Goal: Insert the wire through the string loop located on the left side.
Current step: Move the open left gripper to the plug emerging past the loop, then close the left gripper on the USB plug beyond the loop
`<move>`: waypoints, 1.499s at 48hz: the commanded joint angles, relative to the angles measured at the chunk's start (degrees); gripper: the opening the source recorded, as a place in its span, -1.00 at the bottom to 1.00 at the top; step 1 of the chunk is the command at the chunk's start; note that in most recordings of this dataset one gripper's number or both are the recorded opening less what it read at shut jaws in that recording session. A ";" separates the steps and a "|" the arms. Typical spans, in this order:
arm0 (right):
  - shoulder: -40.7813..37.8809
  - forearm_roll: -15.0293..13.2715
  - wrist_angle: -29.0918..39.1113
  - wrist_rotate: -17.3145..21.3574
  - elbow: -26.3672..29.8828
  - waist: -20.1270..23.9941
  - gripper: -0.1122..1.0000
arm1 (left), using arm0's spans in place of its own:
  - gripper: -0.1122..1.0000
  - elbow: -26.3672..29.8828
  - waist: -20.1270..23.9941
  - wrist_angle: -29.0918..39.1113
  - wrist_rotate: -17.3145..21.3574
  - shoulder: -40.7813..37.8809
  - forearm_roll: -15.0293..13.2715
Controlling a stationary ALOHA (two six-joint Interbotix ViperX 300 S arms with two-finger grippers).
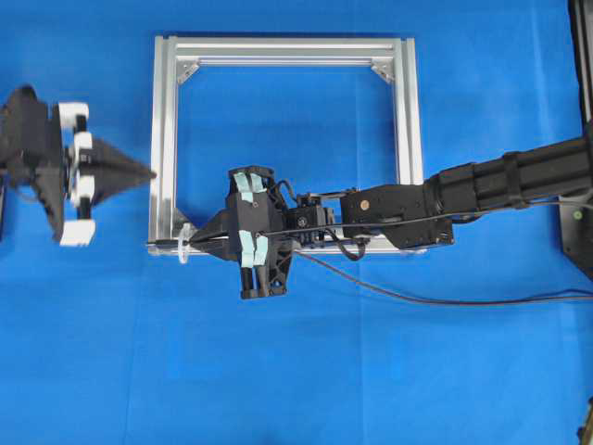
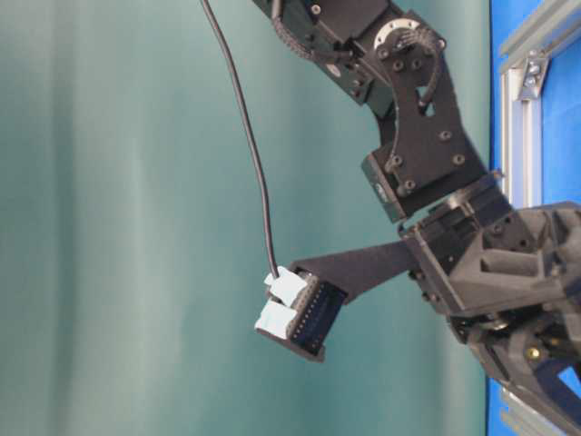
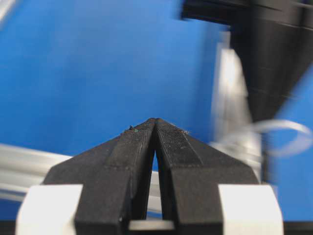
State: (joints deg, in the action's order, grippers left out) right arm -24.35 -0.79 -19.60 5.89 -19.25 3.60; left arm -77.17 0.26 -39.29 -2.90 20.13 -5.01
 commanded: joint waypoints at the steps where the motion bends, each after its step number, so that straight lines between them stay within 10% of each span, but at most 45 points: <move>1: 1.05 0.09 -0.18 0.09 0.79 0.00 -0.79 | -0.80 0.35 -3.96 -0.26 -0.62 0.70 0.18; 14: 1.05 0.09 -0.35 0.09 0.88 -0.09 -0.79 | -0.80 0.79 -11.69 -0.09 -2.64 0.97 0.18; 40: 1.14 0.09 -0.44 0.09 0.79 -0.09 -0.79 | -0.77 2.11 -11.25 0.26 -2.37 -0.35 0.18; 57: 1.05 0.09 -0.44 0.09 0.79 -0.09 -0.79 | 0.79 2.72 -11.25 3.52 -2.46 -0.44 0.18; 72: 1.05 0.09 -0.44 0.09 0.79 -0.09 -0.79 | 0.83 4.66 -11.25 3.60 -2.72 -5.01 0.18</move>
State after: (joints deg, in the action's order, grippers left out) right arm -24.35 -0.79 -19.69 5.89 -19.25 3.60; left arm -74.00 -11.16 -35.51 -5.54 16.70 -4.92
